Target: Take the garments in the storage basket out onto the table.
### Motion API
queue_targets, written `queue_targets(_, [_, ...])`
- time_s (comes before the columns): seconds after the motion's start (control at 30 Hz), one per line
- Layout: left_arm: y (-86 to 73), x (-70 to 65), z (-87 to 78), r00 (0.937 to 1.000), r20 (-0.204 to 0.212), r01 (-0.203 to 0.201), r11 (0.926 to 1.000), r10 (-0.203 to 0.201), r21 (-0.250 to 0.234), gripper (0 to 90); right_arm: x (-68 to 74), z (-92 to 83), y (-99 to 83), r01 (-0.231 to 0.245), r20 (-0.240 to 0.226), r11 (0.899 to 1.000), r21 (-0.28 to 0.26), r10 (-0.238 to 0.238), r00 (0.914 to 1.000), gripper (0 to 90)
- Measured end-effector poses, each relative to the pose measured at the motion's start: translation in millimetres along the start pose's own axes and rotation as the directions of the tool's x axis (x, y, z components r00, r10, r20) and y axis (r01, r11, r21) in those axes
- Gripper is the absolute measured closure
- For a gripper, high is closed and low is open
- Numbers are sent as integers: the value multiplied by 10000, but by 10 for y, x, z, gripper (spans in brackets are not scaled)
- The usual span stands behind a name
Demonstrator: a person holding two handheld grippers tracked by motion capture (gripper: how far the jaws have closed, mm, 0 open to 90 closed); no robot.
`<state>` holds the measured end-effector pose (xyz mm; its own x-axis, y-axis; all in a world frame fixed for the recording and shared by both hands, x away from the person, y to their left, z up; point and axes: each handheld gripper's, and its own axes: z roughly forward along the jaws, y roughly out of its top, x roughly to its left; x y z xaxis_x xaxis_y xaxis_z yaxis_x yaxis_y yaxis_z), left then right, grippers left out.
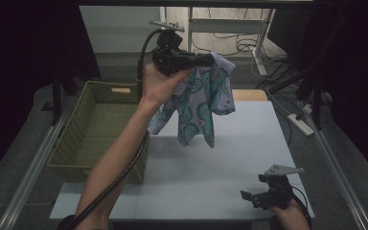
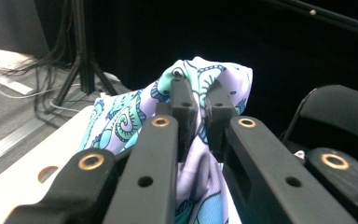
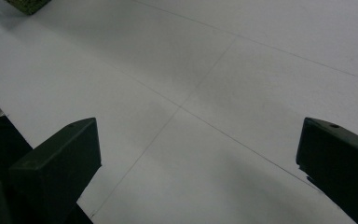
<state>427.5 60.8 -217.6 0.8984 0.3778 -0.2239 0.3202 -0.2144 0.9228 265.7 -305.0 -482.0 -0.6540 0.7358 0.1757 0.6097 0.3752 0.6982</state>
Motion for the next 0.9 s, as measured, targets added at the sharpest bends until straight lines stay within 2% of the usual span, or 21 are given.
queue_targets(0.1, [-8, -13, 67, 10000, 5, -76, 9998, 76, 188, 851, 1, -1, 0, 1, 9, 10000, -7, -1, 10000, 2])
queue_targets(0.2, [-65, 6, 148, 9997, -234, -87, 9984, 100, 555, 850, 4, -2, -1, 5, 24, 10000, -9, -5, 10000, 2])
queue_targets(0.43, [-317, 111, 354, 9978, -657, -3, 9920, 87, 1264, 850, 7, 4, -1, 38, 34, 10000, -14, -38, 10000, 2])
queue_targets(0.6, [-498, 186, 511, 9956, -929, 19, 9840, 148, 1782, 850, 13, 4, -2, 117, 50, 9999, -27, -117, 9999, 2])
queue_targets(0.9, [-802, 316, 730, 9919, -1274, 261, 9767, 13, 2132, 845, 19, 2, -3, 149, 16, 9999, -37, -149, 9999, 2])
